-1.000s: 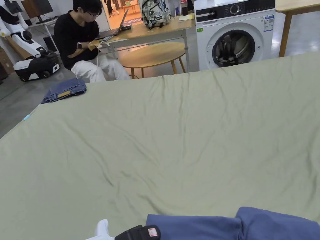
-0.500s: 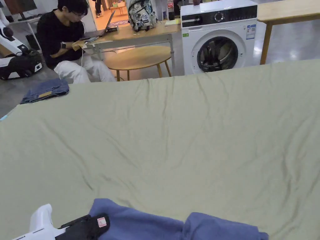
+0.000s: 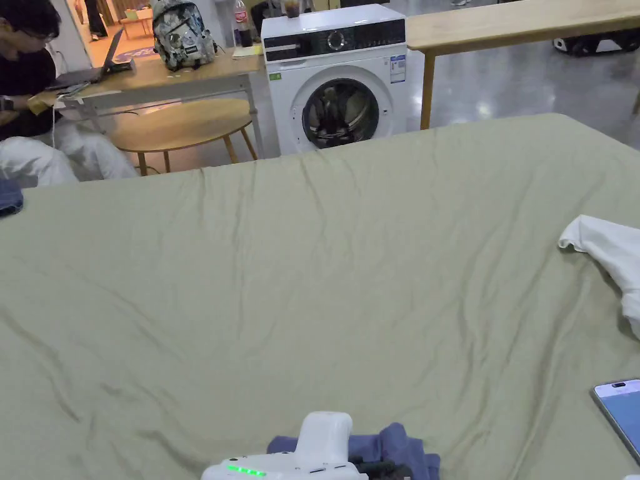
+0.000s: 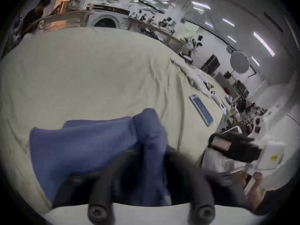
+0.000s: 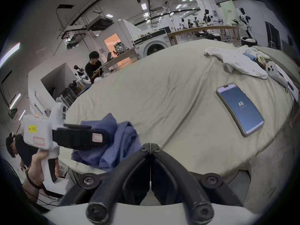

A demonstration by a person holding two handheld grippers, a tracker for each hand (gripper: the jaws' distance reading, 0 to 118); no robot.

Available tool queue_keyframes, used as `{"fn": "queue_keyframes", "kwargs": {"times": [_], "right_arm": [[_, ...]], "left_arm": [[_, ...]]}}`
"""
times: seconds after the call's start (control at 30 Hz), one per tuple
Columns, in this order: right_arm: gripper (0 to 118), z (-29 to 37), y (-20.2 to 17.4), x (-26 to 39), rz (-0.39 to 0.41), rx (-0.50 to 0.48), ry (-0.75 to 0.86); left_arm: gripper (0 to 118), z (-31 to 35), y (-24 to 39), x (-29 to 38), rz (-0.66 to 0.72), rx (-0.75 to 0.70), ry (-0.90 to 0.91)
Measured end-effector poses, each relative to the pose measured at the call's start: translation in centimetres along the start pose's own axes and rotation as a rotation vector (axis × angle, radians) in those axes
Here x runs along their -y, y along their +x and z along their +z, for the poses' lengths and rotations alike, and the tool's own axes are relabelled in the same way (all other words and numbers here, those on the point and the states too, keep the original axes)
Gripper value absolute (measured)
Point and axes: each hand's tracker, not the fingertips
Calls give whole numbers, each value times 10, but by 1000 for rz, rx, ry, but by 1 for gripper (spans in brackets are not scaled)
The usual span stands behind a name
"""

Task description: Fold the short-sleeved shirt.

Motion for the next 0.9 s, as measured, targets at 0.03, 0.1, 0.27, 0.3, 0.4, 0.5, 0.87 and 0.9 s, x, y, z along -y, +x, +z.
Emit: {"fn": "queue_keyframes", "kwargs": {"times": [0.03,0.1,0.27,0.3,0.4,0.5,0.87,0.9], "right_arm": [[0,-1,4,2,-11,6,-7],[0,0,11,6,-37,-33,-21],[0,-1,13,11,-59,-31,-21],[0,-1,12,12,-63,-31,-22],[0,-2,5,12,-64,-42,-22],[0,-6,-8,9,-36,-76,-38],[0,-77,-77,-21,181,-115,-248],[0,-89,-81,-19,200,-50,-304]], "left_arm": [[58,5,-1,0,27,84,30],[55,25,-2,-2,48,183,139],[0,11,-12,7,63,100,92],[0,1,-15,12,70,71,62],[0,-41,-16,28,78,109,-72],[0,-48,-3,30,69,92,-73],[64,99,-41,19,55,-48,199],[66,109,-55,23,89,-56,204]]}}
